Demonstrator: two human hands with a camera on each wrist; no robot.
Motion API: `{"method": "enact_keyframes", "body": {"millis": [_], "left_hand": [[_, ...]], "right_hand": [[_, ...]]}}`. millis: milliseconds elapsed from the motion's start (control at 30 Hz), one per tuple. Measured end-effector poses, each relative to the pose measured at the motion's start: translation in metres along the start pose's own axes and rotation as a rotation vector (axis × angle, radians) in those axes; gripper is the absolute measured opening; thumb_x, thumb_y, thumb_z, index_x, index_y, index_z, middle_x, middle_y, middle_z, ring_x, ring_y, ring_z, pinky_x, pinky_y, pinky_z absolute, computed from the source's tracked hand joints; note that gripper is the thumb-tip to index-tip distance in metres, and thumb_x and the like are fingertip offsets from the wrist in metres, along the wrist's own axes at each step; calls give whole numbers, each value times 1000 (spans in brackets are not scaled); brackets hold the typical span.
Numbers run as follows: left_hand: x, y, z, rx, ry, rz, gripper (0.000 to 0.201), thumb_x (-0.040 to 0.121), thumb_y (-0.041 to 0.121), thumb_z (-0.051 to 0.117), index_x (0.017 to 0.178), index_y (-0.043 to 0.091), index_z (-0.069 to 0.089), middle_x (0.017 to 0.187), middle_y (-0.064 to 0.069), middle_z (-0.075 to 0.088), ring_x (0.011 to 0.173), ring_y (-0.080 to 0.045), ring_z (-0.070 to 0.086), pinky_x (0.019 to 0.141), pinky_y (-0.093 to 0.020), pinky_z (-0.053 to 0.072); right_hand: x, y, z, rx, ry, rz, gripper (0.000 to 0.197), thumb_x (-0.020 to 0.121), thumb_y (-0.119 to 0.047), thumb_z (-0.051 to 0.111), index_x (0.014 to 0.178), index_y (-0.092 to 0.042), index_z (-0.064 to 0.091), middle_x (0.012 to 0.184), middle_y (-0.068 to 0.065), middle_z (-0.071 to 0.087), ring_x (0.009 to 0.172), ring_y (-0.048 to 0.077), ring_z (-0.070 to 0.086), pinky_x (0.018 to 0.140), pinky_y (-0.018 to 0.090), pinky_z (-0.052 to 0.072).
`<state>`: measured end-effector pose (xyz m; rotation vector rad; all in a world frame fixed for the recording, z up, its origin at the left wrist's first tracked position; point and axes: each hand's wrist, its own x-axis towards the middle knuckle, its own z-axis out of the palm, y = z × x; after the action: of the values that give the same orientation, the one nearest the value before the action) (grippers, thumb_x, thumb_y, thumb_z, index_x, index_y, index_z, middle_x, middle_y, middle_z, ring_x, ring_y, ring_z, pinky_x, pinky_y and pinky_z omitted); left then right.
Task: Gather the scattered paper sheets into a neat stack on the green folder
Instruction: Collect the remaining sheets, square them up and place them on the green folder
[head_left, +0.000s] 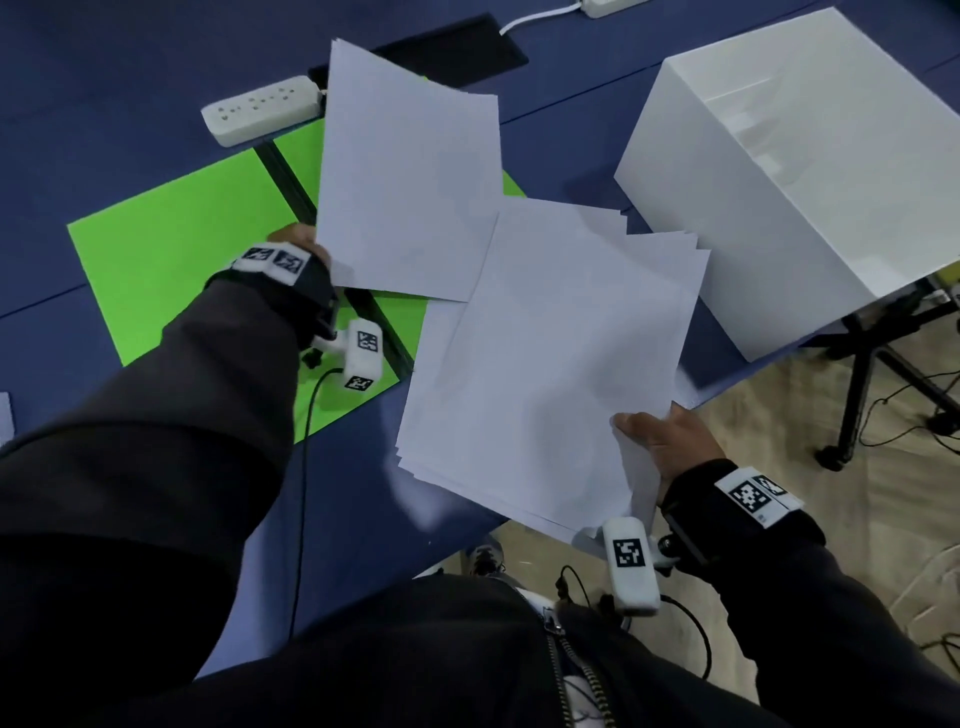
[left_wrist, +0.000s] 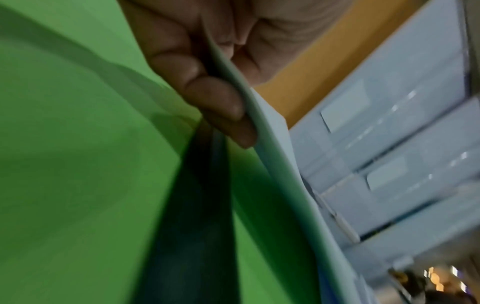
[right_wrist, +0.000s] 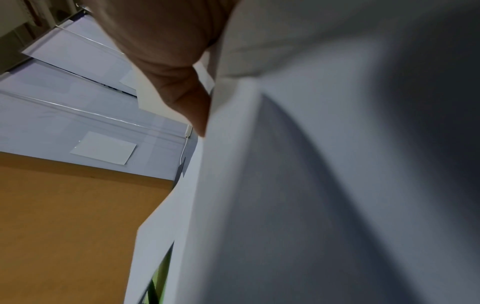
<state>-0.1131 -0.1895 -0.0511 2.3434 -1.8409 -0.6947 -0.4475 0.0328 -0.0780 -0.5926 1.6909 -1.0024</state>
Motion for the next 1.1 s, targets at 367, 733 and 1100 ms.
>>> {"method": "enact_keyframes", "body": {"millis": [367,733,1100], "left_hand": [[-41,-100,-3,-561,35,-291,32,83,-3,53,106,18,58,40,3,60,30,-9,49,38,-15,39],[-91,-73,18,-826,-188,-60,39,86,-14,43,79,23,52,79,4,61,58,-12,57,38,-13,45],[-137,-43,42,-253,-290,176,39,84,6,53,121,20,55,92,-3,59,82,-21,54,72,-24,40]], "right_hand": [[3,-1,3,0,25,-8,15,81,3,61,77,-11,64,59,-10,68,67,17,64,69,25,52],[-9,-11,37,107,-56,74,14,82,0,59,95,1,66,85,17,68,75,31,67,71,40,57],[-10,-4,52,310,80,210,38,69,-44,75,94,-15,72,93,9,74,85,30,70,84,45,54]]}}
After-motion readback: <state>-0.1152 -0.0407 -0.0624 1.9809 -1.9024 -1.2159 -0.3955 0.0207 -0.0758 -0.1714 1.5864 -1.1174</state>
